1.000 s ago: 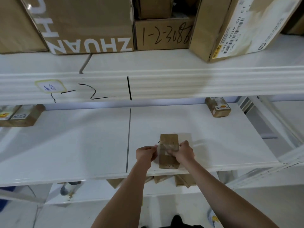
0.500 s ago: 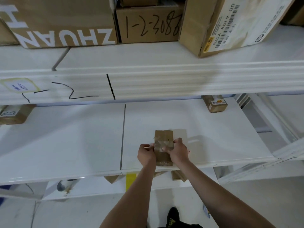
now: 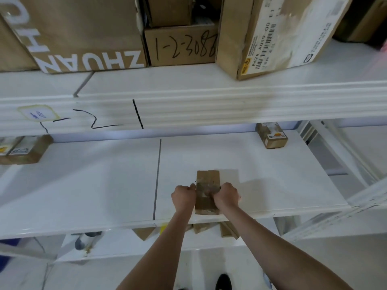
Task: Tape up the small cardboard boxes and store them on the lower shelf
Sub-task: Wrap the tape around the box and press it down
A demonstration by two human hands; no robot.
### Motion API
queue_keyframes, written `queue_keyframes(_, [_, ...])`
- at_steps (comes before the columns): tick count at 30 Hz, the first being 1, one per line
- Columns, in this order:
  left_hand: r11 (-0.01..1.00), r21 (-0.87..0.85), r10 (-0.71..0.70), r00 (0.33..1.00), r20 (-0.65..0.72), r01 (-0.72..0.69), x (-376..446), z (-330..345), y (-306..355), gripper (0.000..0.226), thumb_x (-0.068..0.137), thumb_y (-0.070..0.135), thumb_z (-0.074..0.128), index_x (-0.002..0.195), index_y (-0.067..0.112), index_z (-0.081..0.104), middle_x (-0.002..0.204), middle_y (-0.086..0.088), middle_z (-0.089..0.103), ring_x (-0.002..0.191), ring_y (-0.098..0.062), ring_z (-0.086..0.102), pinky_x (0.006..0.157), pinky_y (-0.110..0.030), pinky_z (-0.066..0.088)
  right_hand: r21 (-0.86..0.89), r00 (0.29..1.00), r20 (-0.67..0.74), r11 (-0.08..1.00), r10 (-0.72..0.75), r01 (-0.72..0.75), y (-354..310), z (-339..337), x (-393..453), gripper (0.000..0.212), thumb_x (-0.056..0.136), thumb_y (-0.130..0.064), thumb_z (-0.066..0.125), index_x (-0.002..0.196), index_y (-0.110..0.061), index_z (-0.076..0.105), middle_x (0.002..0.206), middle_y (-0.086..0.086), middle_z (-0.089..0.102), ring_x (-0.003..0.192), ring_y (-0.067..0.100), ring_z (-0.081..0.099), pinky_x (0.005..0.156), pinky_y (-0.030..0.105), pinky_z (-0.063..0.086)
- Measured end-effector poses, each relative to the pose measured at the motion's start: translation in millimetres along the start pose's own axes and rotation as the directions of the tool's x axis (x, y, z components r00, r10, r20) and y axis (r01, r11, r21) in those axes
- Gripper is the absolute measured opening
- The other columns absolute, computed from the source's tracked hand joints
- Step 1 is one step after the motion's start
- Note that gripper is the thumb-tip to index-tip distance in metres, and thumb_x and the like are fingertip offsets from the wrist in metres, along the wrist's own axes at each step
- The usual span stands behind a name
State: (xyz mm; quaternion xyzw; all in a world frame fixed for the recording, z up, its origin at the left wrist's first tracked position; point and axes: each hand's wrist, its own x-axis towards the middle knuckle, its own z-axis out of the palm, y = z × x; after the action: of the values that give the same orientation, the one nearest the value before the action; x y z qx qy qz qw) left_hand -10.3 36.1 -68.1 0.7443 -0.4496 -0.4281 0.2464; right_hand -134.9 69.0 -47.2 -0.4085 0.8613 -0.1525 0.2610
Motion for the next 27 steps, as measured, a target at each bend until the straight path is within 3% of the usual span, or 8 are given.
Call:
queue_keyframes(2, [0.994, -0.083, -0.066, 0.996, 0.061, 0.071, 2, -4, -1, 0.046, 0.1, 0.034, 0.056, 0.068, 0.003, 0.069, 0.071, -0.008, 0.072, 0.07, -0.026, 0.07, 0.078, -0.035, 0.058, 0.035, 0.999, -0.029, 0.999, -0.02, 0.021, 3, -3, -2, 0.013, 0.089, -0.023, 0.072, 0.087, -0.014, 0.063, 0.084, 0.0, 0.065, 0.08, 0.019, 0.062, 0.082, 0.036, 0.054])
queue_keyframes(9, [0.959, -0.225, -0.107, 0.955, 0.276, 0.172, -8, 0, 16, 0.051, 0.103, 0.054, 0.042, 0.101, 0.006, 0.062, 0.101, -0.015, 0.069, 0.094, -0.028, 0.068, 0.087, -0.043, 0.059, 0.283, 0.97, -0.09, 0.928, -0.228, 0.244, -2, -25, -2, 0.027, 0.083, -0.037, 0.08, 0.098, -0.02, 0.066, 0.098, -0.004, 0.065, 0.088, 0.012, 0.062, 0.066, 0.021, 0.043])
queue_keyframes(12, [0.915, -0.385, -0.011, 0.96, 0.279, 0.123, -12, -1, 17, 0.041, 0.105, 0.042, 0.046, 0.102, 0.005, 0.062, 0.11, -0.023, 0.068, 0.095, -0.028, 0.067, 0.087, -0.046, 0.059, 0.465, 0.973, 0.005, 0.862, -0.231, 0.202, -3, -33, -2, 0.038, 0.081, -0.045, 0.079, 0.108, -0.03, 0.057, 0.108, -0.008, 0.059, 0.094, 0.008, 0.06, 0.069, 0.024, 0.046])
queue_keyframes(15, [0.9, -0.43, 0.048, 0.965, 0.258, 0.071, -18, -9, 27, 0.044, 0.104, 0.048, 0.046, 0.119, 0.007, 0.043, 0.112, -0.011, 0.061, 0.096, -0.02, 0.062, 0.072, -0.035, 0.054, 0.658, 0.95, 0.211, 0.752, -0.231, 0.036, -8, -38, -5, 0.056, 0.084, -0.055, 0.074, 0.124, -0.031, 0.044, 0.115, -0.005, 0.061, 0.098, 0.009, 0.063, 0.073, 0.028, 0.051])
queue_keyframes(18, [0.898, -0.434, 0.067, 0.95, 0.304, 0.076, -19, -18, 39, 0.048, 0.1, 0.057, 0.047, 0.125, 0.017, 0.036, 0.118, -0.008, 0.06, 0.098, -0.019, 0.063, 0.074, -0.032, 0.054, 0.717, 0.932, 0.295, 0.694, -0.211, -0.07, -10, -36, -4, 0.056, 0.094, -0.052, 0.065, 0.138, -0.027, 0.039, 0.125, 0.002, 0.061, 0.108, 0.018, 0.064, 0.082, 0.032, 0.051])
queue_keyframes(20, [0.897, -0.437, 0.096, 0.934, 0.343, 0.068, -21, -22, 43, 0.054, 0.099, 0.062, 0.044, 0.126, 0.016, 0.047, 0.118, -0.008, 0.067, 0.099, -0.022, 0.068, 0.076, -0.033, 0.057, 0.727, 0.929, 0.309, 0.681, -0.206, -0.091, -12, -37, -2, 0.047, 0.098, -0.051, 0.057, 0.134, -0.021, 0.05, 0.122, 0.004, 0.067, 0.104, 0.02, 0.067, 0.077, 0.03, 0.051])
queue_keyframes(24, [0.904, -0.427, 0.15, 0.946, 0.288, -0.013, -22, -25, 41, 0.049, 0.098, 0.063, 0.044, 0.114, 0.02, 0.06, 0.107, -0.002, 0.072, 0.088, -0.013, 0.071, 0.058, -0.019, 0.053, 0.688, 0.951, 0.236, 0.726, -0.201, -0.017, -19, -43, -1, 0.06, 0.092, -0.068, 0.054, 0.123, -0.017, 0.059, 0.113, 0.002, 0.07, 0.093, 0.016, 0.07, 0.058, 0.022, 0.049])
queue_keyframes(27, [0.897, -0.441, 0.147, 0.953, 0.265, -0.015, -27, -23, 43, 0.041, 0.098, 0.063, 0.045, 0.108, 0.025, 0.054, 0.104, 0.003, 0.068, 0.087, -0.01, 0.069, 0.055, -0.018, 0.052, 0.634, 0.963, 0.16, 0.77, -0.219, 0.07, -22, -40, -3, 0.067, 0.088, -0.073, 0.055, 0.125, -0.017, 0.06, 0.115, 0.001, 0.068, 0.098, 0.017, 0.068, 0.071, 0.03, 0.055])
